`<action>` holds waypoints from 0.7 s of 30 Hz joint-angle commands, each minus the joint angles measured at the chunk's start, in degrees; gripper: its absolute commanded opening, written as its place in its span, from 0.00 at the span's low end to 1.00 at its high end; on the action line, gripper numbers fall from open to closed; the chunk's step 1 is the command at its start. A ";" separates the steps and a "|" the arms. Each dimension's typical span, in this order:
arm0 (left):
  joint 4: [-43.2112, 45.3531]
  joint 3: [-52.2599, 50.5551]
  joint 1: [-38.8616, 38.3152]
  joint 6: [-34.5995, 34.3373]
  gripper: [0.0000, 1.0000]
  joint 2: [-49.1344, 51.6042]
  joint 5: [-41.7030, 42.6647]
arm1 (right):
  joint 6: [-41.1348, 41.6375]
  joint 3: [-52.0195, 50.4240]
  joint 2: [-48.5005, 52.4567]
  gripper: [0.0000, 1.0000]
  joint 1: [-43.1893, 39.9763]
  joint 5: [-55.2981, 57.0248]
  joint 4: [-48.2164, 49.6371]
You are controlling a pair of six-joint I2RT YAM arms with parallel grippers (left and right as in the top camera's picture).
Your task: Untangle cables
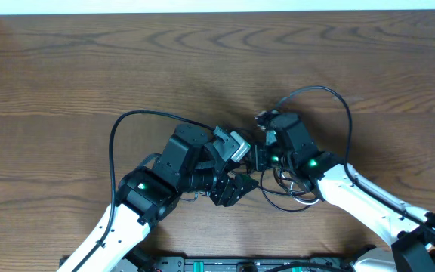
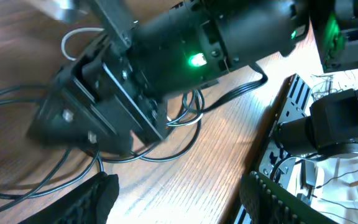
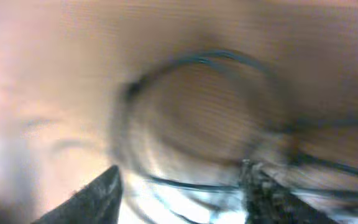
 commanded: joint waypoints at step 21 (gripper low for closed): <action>-0.98 -0.39 -0.07 0.39 0.69 0.33 -3.80 | 0.20 1.07 -3.17 0.60 -11.06 12.20 -20.70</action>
